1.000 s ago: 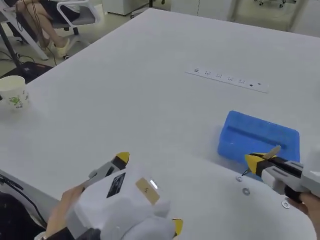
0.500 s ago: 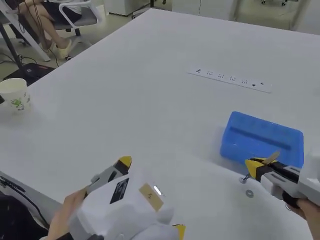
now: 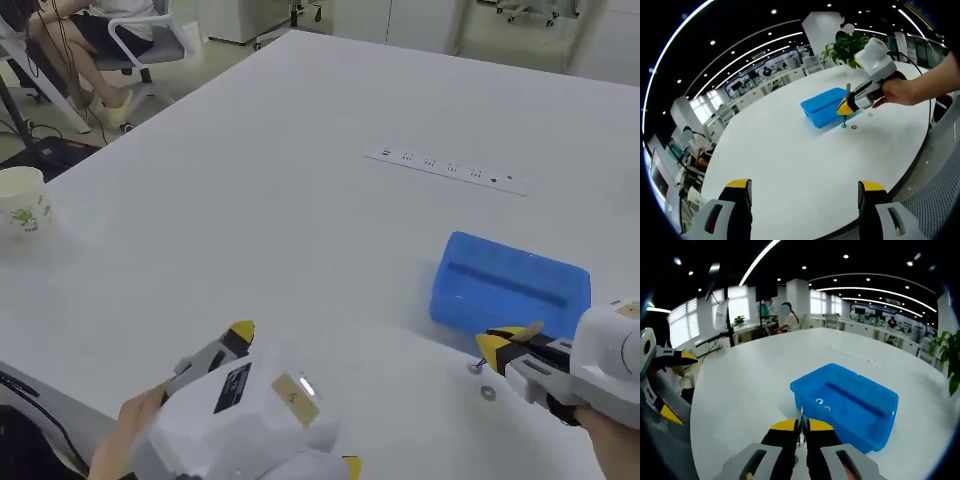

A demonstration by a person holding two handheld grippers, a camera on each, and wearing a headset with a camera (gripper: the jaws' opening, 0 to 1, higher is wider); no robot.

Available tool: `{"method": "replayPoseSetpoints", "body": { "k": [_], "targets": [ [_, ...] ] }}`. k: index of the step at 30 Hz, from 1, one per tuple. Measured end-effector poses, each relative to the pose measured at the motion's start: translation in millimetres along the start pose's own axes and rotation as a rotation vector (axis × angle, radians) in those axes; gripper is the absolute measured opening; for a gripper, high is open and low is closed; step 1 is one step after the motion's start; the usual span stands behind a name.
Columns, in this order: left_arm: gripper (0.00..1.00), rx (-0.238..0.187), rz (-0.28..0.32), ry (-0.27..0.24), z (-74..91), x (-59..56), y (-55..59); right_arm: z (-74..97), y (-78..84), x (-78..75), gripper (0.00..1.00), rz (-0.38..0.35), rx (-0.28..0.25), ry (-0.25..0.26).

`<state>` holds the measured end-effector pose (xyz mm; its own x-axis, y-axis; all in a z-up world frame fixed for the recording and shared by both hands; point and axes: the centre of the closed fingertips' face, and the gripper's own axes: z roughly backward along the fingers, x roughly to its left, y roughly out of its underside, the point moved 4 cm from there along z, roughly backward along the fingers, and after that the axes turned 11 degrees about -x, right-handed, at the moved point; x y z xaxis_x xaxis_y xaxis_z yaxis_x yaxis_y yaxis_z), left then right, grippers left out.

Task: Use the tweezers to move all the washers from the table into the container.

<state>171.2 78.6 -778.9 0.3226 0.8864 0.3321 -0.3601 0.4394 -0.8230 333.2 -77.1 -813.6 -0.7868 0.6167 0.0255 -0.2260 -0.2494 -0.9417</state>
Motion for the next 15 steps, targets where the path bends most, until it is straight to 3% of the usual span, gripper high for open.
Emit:
{"method": "replayPoseSetpoints", "body": {
  "k": [15],
  "targets": [
    [0.89,0.005,-0.009,-0.009,0.3,0.5,-0.1,0.9,-0.9,-4.1,0.02,-0.032,0.029,0.018]
  ]
}}
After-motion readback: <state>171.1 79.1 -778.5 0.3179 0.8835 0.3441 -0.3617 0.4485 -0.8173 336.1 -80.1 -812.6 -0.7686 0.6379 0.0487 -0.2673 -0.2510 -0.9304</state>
